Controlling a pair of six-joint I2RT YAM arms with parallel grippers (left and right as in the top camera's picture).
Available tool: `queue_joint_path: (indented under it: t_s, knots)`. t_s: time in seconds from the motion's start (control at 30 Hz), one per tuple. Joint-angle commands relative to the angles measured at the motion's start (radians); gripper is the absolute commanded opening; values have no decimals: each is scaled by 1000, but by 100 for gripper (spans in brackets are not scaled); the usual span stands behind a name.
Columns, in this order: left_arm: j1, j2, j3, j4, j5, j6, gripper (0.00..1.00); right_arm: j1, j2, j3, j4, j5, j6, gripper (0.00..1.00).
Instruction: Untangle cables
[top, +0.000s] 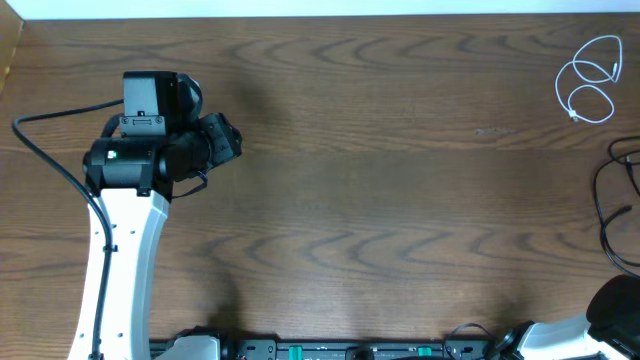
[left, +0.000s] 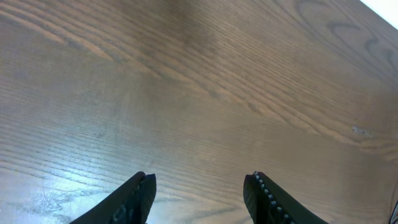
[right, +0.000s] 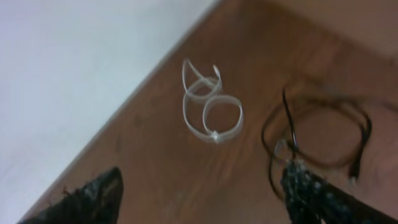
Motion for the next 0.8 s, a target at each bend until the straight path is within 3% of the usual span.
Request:
queue_joint_path:
  t_s: [0.0, 0.23, 0.27, 0.4, 0.67, 0.77]
  knots:
    - [3, 6, -13, -2, -13, 9, 51, 10, -6, 10, -114, -13, -93, 83]
    - [3, 6, -13, -1, -13, 9, 55, 14, -27, 10, -273, -170, -273, 86]
    - [3, 6, -13, -1, -13, 9, 98, 26, -47, 10, -293, -206, -300, 89]
    - [3, 6, -13, -1, -13, 9, 98, 112, -112, 10, -323, -256, -341, 99]
    - [3, 6, -13, -2, -13, 9, 98, 476, -296, 10, -344, -155, -375, 99]
    - [3, 6, -13, -2, -13, 9, 98, 569, -363, 10, -352, -175, -292, 99]
